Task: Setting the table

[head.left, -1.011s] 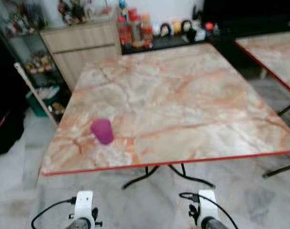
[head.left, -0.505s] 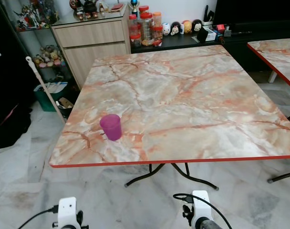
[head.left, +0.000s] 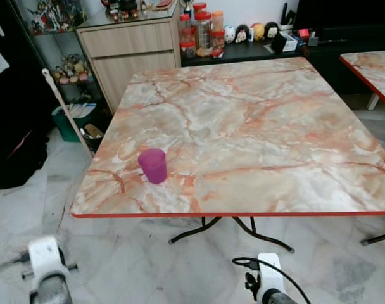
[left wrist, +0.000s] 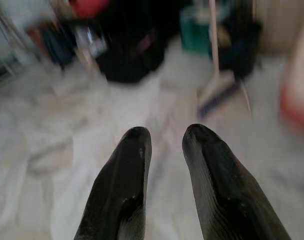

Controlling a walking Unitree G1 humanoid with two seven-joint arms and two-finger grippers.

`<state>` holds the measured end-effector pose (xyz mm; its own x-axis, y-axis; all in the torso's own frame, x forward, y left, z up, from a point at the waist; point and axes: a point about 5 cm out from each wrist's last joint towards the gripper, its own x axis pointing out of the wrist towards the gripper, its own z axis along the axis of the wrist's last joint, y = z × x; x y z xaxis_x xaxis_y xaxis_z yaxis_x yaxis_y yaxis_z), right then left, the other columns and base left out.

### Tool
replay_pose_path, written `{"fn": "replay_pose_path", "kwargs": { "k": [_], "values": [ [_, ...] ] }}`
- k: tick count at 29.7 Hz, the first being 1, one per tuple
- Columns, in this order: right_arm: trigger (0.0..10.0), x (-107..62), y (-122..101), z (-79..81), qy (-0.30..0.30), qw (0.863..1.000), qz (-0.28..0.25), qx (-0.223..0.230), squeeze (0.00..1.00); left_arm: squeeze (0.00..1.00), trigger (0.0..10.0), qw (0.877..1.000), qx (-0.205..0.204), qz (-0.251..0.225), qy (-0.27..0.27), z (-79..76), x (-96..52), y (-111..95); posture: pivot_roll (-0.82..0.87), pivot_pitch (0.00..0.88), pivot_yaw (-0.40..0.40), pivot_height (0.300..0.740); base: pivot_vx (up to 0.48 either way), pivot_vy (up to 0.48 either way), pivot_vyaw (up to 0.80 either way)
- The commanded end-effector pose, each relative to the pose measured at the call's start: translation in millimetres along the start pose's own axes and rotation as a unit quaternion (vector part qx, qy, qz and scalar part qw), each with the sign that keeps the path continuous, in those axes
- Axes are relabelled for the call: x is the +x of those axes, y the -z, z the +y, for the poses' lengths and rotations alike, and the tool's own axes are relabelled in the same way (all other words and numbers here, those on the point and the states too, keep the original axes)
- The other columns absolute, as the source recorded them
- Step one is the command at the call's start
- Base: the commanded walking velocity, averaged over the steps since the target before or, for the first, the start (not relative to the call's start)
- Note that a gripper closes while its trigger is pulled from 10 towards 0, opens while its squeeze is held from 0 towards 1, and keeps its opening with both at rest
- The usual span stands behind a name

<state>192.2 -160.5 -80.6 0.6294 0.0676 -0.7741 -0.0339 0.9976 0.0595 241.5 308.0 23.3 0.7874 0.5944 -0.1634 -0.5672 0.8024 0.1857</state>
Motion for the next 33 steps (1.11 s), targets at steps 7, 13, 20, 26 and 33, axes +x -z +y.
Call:
{"fn": "replay_pose_path", "kwargs": {
  "k": [7,13,20,26,33],
  "values": [
    [10.0,0.9,-1.9,2.6,-0.002,1.0,0.001,0.0,0.0,0.0,10.0,0.989,-0.011,-0.138,0.045,-19.9,29.9,-83.5,-0.1,0.0,0.096,0.74,0.0,0.0,0.0],
    [10.0,1.0,-2.4,2.7,-0.002,1.0,0.001,0.001,0.0,0.0,10.0,0.967,-0.042,-0.174,0.183,-72.6,27.3,-124.5,-0.1,0.0,0.097,0.74,0.0,0.0,0.0],
    [10.0,1.0,-2.9,1.8,0.002,1.0,-0.001,0.004,0.0,0.0,10.0,0.937,-0.08,-0.188,0.282,-117.9,13.0,-153.1,-0.12,0.0,0.103,0.74,0.0,0.0,0.0],
    [10.0,0.6,-2.0,0.3,0.005,1.0,-0.002,0.007,0.0,0.0,10.0,0.924,-0.076,-0.172,0.332,-139.4,-1.0,-148.3,-0.12,0.0,0.104,0.74,0.0,0.0,0.0],
    [10.0,0.3,-0.3,1.0,0.004,1.0,0.0,0.007,0.0,1.0,10.0,0.923,-0.09,-0.157,0.338,-143.5,-5.1,-145.9,-0.12,0.0,0.101,0.74,0.0,0.0,0.0]
  ]
}}
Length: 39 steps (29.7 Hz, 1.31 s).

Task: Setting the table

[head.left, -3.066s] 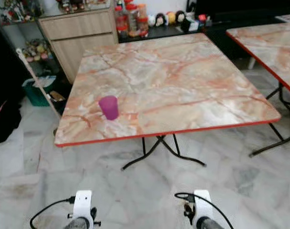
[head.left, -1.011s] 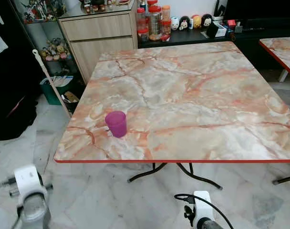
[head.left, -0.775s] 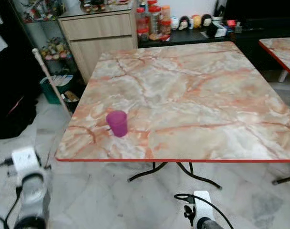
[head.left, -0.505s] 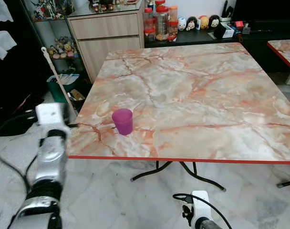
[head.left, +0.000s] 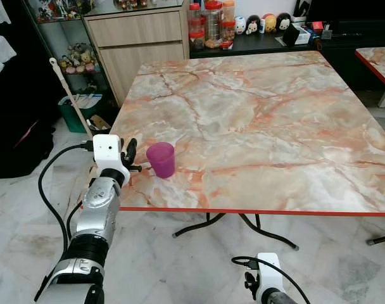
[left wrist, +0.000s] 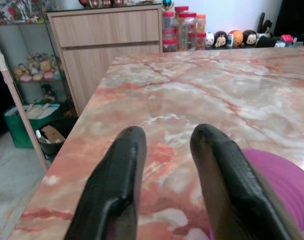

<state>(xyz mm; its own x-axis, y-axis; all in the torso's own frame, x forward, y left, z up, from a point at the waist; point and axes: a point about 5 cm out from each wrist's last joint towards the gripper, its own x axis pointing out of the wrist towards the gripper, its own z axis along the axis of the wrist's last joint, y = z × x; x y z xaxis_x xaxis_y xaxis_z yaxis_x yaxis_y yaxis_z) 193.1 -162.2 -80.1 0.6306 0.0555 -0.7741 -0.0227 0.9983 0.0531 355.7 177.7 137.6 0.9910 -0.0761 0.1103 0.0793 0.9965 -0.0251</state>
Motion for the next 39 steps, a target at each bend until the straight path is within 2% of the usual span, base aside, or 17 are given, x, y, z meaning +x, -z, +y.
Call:
{"fn": "replay_pose_path", "kwargs": {
  "k": [1,5,7,11,12,13,16,19,21,28,33,39],
  "values": [
    [10.0,0.1,1.1,2.8,-0.003,1.0,0.002,0.003,0.0,1.0,10.0,1.0,-0.002,0.0,0.001,3.1,-1.2,-3.0,-0.11,0.0,0.099,0.74,0.0,0.0,0.0],
    [10.0,0.2,0.8,3.0,-0.003,1.0,0.002,0.003,0.0,1.0,10.0,1.0,0.01,0.013,0.009,1.8,1.8,-5.1,-0.11,0.0,0.099,0.74,0.0,0.0,0.0],
    [10.0,0.3,0.7,3.5,-0.004,1.0,0.002,0.002,0.0,1.0,10.0,1.0,-0.011,0.018,0.01,0.2,4.8,-9.1,-0.12,0.0,0.102,0.74,0.0,0.0,0.0],
    [10.0,0.4,0.5,3.7,-0.004,1.0,0.002,0.002,0.0,1.0,10.0,0.999,-0.016,0.014,0.036,-7.4,8.9,-16.9,-0.12,0.0,0.102,0.74,0.0,0.0,0.0],
    [10.0,0.4,0.4,4.1,-0.004,1.0,0.002,0.002,0.0,1.0,10.0,0.998,-0.005,0.013,0.055,-13.5,11.3,-20.3,-0.12,0.0,0.102,0.74,0.0,0.0,0.0],
    [10.0,0.4,0.8,4.5,-0.005,1.0,0.002,0.003,0.0,0.0,10.0,0.998,0.007,0.015,0.061,-16.0,11.8,-19.8,-0.11,0.0,0.105,0.74,0.0,0.0,0.0],
    [10.0,0.4,1.1,4.9,-0.004,1.0,0.002,0.003,0.0,0.0,10.0,0.998,0.018,0.024,0.059,-16.3,10.4,-15.2,-0.12,0.0,0.107,0.74,0.0,0.0,0.0],
    [10.0,0.3,0.8,5.0,-0.002,1.0,0.0,0.007,0.0,0.0,10.0,0.999,-0.001,0.027,0.046,-18.8,5.5,-4.5,-0.12,0.0,0.107,0.74,0.0,0.0,0.0],
    [10.0,0.2,1.2,4.5,-0.001,1.0,0.0,0.006,0.0,0.0,10.0,0.999,-0.019,0.02,0.043,-24.2,3.3,-4.9,-0.13,0.0,0.109,0.74,0.0,0.0,0.0],
    [10.0,-0.5,3.1,1.5,0.002,1.0,0.003,0.001,0.0,0.0,10.0,0.998,-0.043,0.013,0.037,-30.4,5.5,-8.1,-0.13,0.0,0.099,0.74,0.0,0.0,0.0],
    [10.0,-1.3,4.8,-1.9,0.005,1.0,0.006,-0.001,0.0,0.0,10.0,0.999,-0.044,0.006,0.032,-30.2,5.6,-9.8,-0.13,0.0,0.099,0.74,0.0,0.0,0.0],
    [10.0,-1.4,4.8,-3.4,0.009,1.0,0.007,0.0,0.0,0.0,10.0,0.999,-0.047,-0.005,0.028,-29.1,6.8,-14.8,-0.13,0.0,0.096,0.74,0.275,0.0,0.0]
  ]
}}
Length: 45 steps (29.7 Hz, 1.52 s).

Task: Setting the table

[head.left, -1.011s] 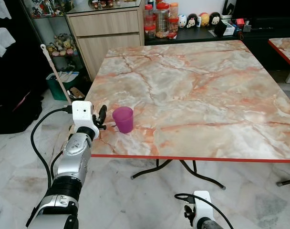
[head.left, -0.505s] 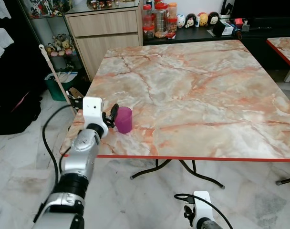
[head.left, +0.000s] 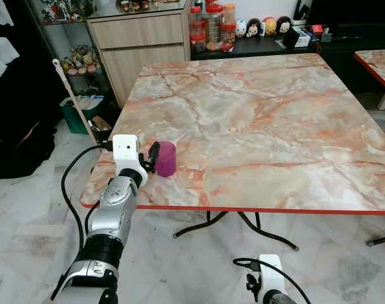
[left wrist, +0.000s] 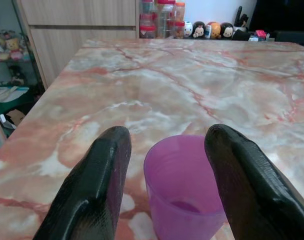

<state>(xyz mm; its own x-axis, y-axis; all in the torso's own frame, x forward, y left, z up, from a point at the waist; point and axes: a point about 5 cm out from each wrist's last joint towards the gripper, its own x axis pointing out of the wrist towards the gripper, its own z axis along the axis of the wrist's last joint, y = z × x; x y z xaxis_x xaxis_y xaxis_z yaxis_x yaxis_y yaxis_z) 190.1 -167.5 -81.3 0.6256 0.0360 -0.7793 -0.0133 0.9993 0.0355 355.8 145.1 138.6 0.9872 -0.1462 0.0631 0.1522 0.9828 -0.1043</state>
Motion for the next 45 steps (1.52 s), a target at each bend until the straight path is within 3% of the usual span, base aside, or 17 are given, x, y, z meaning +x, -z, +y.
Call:
{"fn": "replay_pose_path", "kwargs": {
  "k": [1,21,28,32,38,45],
  "values": [
    [10.0,-0.1,1.7,2.0,-0.001,1.0,0.003,0.001,0.0,0.0,10.0,0.999,-0.003,-0.034,-0.006,3.1,3.3,-16.7,-0.13,0.0,0.096,0.74,0.3,0.0,0.0],
    [10.0,0.2,1.4,4.2,-0.005,1.0,0.004,0.002,0.0,0.0,10.0,0.999,0.0,-0.053,-0.01,10.5,4.4,-28.3,-0.12,0.0,0.096,0.74,0.311,0.0,0.0],
    [10.0,0.1,2.5,5.2,-0.007,1.0,0.006,0.003,0.0,0.0,10.0,0.998,-0.015,-0.055,-0.016,20.3,-0.1,-36.0,-0.12,0.0,0.096,0.74,0.0,0.0,0.0],
    [10.0,0.0,3.1,5.5,-0.007,1.0,0.007,0.002,0.0,0.0,10.0,0.999,-0.008,-0.043,-0.004,23.0,-3.7,-41.4,-0.12,0.0,0.096,0.74,0.0,0.0,0.0],
    [10.0,-0.2,4.6,6.4,-0.009,1.0,0.01,0.002,0.0,0.0,10.0,0.999,0.012,0.014,0.035,29.8,-8.6,-49.2,-0.11,0.0,0.095,0.74,0.0,0.0,0.0],
    [10.0,0.1,4.0,7.6,-0.011,1.0,0.01,0.001,0.0,0.0,10.0,0.995,0.023,0.06,0.07,22.2,-8.4,-47.5,-0.11,0.0,0.102,0.74,0.0,0.0,0.0]
  ]
}}
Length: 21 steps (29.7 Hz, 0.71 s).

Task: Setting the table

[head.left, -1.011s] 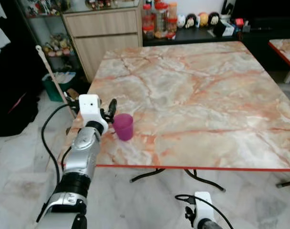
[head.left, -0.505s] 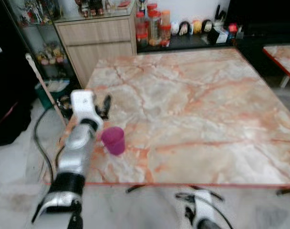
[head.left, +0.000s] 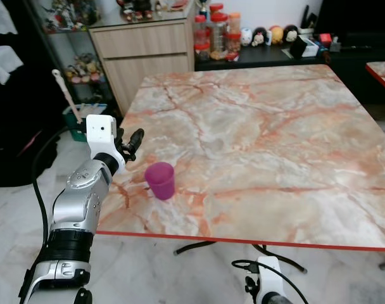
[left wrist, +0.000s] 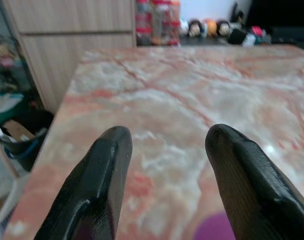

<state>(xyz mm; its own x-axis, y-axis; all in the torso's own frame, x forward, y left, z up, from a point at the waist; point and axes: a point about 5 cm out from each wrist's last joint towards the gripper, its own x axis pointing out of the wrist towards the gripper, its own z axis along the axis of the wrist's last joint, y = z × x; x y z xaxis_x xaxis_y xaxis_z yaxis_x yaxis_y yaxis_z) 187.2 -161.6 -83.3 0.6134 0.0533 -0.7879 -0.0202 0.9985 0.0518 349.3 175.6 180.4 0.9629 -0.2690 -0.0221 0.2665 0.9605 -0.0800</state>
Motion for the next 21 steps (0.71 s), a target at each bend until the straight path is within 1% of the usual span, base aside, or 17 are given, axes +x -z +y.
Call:
{"fn": "replay_pose_path", "kwargs": {
  "k": [1,4,7,11,13,19,21],
  "values": [
    [10.0,0.3,0.3,1.8,-0.002,1.0,0.003,-0.001,0.0,0.0,10.0,0.999,0.014,0.026,0.015,-3.3,0.3,1.4,-0.12,0.0,0.104,0.74,0.0,0.0,0.0],
    [10.0,0.4,0.0,2.2,-0.003,1.0,0.003,-0.002,0.0,0.0,10.0,0.997,0.027,0.064,0.024,-5.6,-0.3,12.3,-0.12,0.0,0.105,0.74,0.0,0.0,0.0],
    [10.0,0.4,0.1,2.4,-0.004,1.0,0.003,-0.003,0.0,0.0,10.0,0.996,0.021,0.085,0.032,-7.7,-1.7,20.8,-0.12,0.0,0.109,0.74,0.0,0.0,0.0],
    [10.0,0.2,0.9,2.1,-0.005,1.0,0.005,-0.004,0.0,0.0,10.0,0.994,0.022,0.103,0.038,-10.8,-3.2,24.7,-0.12,0.0,0.108,0.74,0.0,0.0,0.0],
    [10.0,0.2,0.9,2.0,-0.005,1.0,0.005,-0.004,0.0,0.0,10.0,0.993,0.022,0.105,0.038,-11.0,-3.3,24.6,-0.12,0.0,0.108,0.74,0.0,0.0,0.0],
    [10.0,-0.1,2.3,2.4,-0.006,1.0,0.007,-0.009,0.0,0.0,10.0,0.99,0.034,0.132,0.035,-9.7,-5.1,37.2,-0.12,0.0,0.107,0.74,0.0,0.0,0.0],
    [10.0,0.0,2.2,2.6,-0.007,1.0,0.007,-0.009,0.0,0.0,10.0,0.99,0.034,0.133,0.035,-9.8,-5.3,37.3,-0.12,0.0,0.107,0.74,0.0,0.0,0.0]
  ]
}}
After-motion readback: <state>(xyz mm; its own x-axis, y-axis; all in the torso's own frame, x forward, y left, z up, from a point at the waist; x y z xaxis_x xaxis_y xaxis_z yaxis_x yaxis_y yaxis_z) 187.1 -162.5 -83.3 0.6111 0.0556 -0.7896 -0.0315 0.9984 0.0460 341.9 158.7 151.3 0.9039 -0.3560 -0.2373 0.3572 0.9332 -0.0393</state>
